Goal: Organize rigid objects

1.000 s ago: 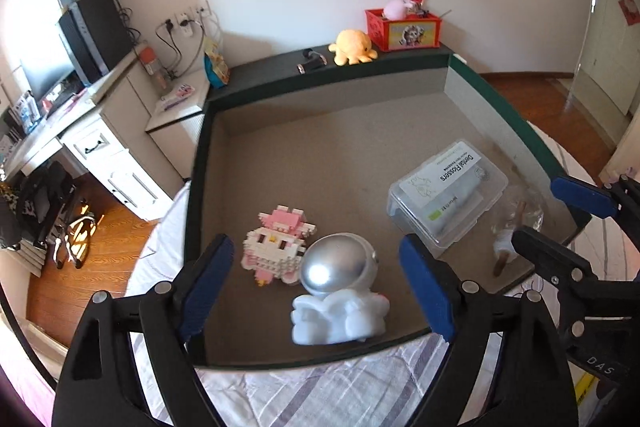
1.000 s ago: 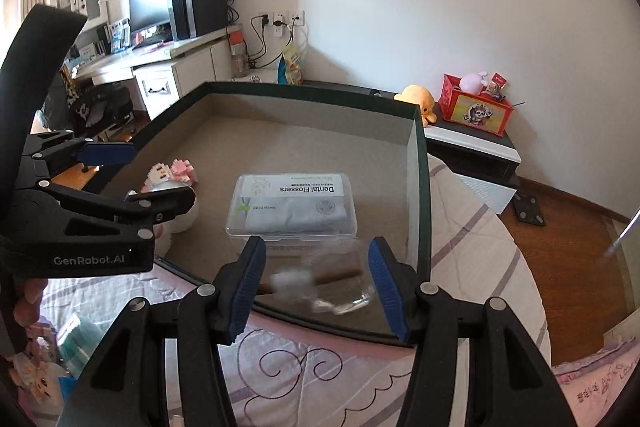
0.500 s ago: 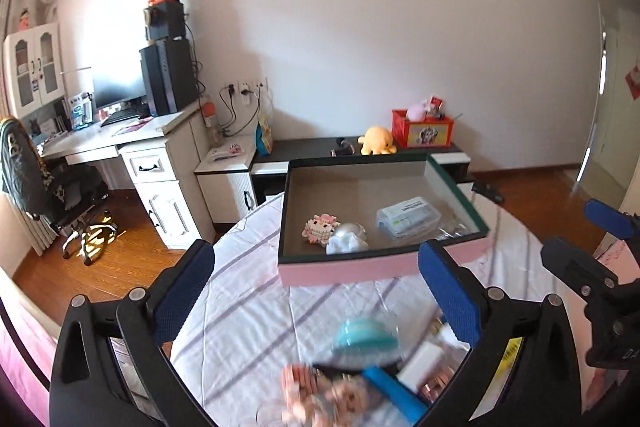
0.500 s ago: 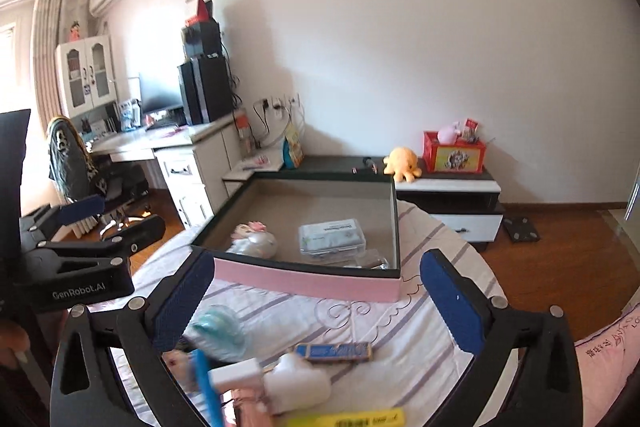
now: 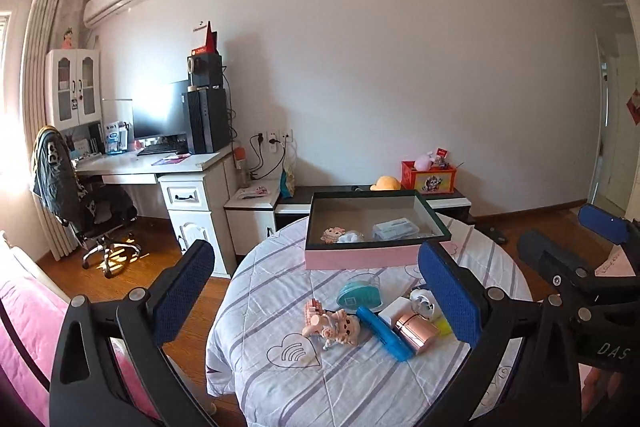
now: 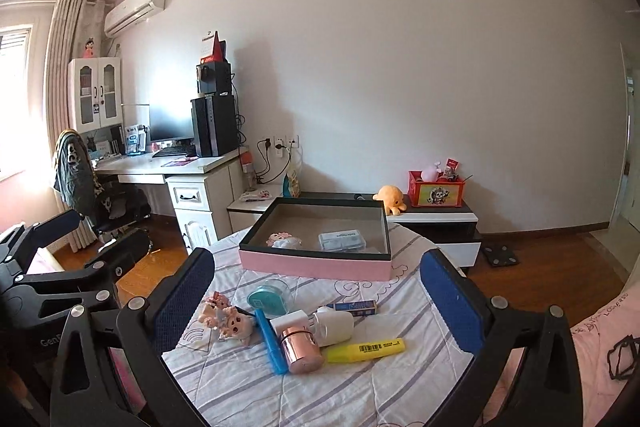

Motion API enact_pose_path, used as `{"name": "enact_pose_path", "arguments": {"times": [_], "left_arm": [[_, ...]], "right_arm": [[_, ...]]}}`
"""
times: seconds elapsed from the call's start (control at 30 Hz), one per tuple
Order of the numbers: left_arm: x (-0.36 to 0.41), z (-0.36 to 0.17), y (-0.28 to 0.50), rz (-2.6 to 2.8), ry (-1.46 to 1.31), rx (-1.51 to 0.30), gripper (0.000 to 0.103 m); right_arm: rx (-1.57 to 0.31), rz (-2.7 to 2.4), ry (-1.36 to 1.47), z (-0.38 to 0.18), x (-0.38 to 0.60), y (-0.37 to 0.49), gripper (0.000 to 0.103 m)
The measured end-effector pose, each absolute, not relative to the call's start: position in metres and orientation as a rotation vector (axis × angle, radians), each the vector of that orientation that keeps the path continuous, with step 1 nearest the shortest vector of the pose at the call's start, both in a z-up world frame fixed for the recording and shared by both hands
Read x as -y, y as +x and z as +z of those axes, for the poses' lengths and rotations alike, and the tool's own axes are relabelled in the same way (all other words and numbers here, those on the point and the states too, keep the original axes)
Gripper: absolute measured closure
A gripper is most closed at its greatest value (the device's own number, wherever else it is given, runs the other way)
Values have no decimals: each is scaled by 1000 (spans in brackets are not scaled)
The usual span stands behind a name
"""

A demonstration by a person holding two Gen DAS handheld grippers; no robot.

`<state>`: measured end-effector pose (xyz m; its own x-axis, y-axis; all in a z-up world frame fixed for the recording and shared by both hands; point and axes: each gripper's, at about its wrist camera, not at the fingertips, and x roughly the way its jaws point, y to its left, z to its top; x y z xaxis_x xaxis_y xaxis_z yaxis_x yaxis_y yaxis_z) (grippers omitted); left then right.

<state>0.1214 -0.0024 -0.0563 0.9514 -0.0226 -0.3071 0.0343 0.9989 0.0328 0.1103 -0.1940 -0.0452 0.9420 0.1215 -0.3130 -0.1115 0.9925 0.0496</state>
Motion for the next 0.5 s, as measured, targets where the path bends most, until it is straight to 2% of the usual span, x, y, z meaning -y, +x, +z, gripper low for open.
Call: {"name": "enact_pose_path", "arguments": {"times": [0.5], "left_arm": [[6, -38, 73, -43, 49, -237, 0]], "right_arm": [[-229, 81, 1, -20, 188, 45, 0]]}}
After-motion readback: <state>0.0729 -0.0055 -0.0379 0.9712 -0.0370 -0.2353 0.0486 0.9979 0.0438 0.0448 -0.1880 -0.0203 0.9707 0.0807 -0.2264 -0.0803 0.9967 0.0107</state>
